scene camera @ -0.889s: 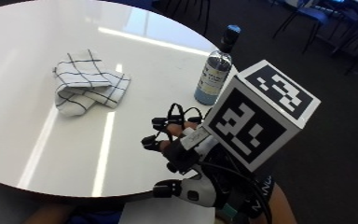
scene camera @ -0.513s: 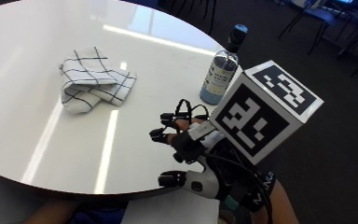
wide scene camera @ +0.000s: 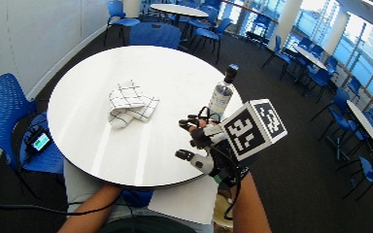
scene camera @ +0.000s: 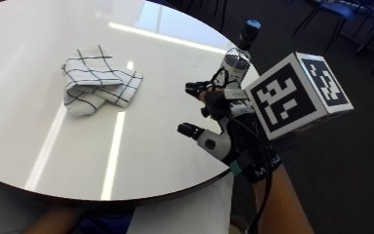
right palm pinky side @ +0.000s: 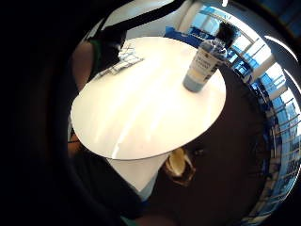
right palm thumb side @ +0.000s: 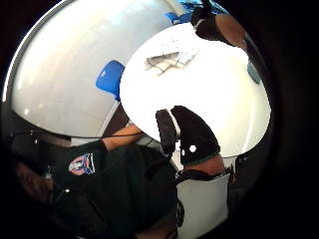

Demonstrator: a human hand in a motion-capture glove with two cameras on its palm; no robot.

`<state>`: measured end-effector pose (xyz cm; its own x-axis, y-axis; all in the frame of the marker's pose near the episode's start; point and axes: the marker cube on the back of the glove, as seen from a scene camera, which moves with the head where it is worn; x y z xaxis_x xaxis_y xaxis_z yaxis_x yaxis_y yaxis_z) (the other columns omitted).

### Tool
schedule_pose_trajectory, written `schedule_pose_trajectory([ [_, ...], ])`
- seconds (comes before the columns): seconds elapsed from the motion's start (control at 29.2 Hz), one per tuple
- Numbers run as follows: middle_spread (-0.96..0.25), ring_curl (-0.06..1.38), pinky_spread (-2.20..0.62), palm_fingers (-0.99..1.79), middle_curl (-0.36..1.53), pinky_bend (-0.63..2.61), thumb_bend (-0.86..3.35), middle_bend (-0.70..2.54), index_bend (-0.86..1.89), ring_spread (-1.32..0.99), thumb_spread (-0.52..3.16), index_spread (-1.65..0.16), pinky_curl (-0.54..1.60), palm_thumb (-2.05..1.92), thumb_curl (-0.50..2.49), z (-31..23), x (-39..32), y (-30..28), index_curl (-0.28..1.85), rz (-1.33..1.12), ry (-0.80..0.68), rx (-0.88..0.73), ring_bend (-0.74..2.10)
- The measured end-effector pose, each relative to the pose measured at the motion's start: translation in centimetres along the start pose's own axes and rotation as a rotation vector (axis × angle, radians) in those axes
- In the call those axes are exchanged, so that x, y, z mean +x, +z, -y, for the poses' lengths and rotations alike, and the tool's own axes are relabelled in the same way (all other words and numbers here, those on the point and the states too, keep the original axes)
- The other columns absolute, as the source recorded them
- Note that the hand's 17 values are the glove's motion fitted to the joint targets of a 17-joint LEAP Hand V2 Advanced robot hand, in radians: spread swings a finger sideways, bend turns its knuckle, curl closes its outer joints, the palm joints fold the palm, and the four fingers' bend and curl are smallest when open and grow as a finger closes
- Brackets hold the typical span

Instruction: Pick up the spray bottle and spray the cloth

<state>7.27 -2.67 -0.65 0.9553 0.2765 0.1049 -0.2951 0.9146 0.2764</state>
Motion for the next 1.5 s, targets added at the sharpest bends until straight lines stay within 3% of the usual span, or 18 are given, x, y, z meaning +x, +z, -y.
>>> schedule_pose_trajectory([
  [0.21, -0.11, 0.27, 0.15, 0.71, 0.27, 0.24, 0.13, 0.20, 0.13, -0.09, 1.15, -0.41, 0.26, 0.53, 0.22, 2.9, 1.8, 0.1, 0.28, 0.108, 0.095, 0.161, 0.35],
  [0.38, -0.13, 0.29, 0.10, 0.86, 0.32, 0.24, 0.13, 0.28, 0.09, -0.12, 1.15, -0.39, 0.27, 0.59, 0.25, 5.5, 4.8, 0.2, 0.25, 0.390, 0.310, 0.440, 0.41],
  [0.58, -0.13, 0.32, 0.06, 0.82, 0.36, 0.25, 0.12, 0.34, 0.09, -0.12, 1.15, -0.37, 0.31, 0.66, 0.28, 8.2, 9.5, 0.7, 0.25, 0.663, 0.524, 0.561, 0.37],
  [1.03, -0.13, 0.33, 0.06, 0.80, 0.38, 0.20, 0.02, 0.32, 0.14, -0.11, 1.04, -0.33, 0.32, 0.69, 0.31, 11.2, 14.2, 5.0, 0.26, 0.763, 0.764, 0.464, 0.33],
  [1.5, -0.17, 0.35, 0.06, 0.97, 0.41, 0.09, 0.04, 0.36, 0.24, -0.13, 0.92, -0.32, 0.24, 0.89, 0.39, 13.7, 15.2, 5.0, 0.36, 0.585, 0.902, 0.329, 0.32],
])
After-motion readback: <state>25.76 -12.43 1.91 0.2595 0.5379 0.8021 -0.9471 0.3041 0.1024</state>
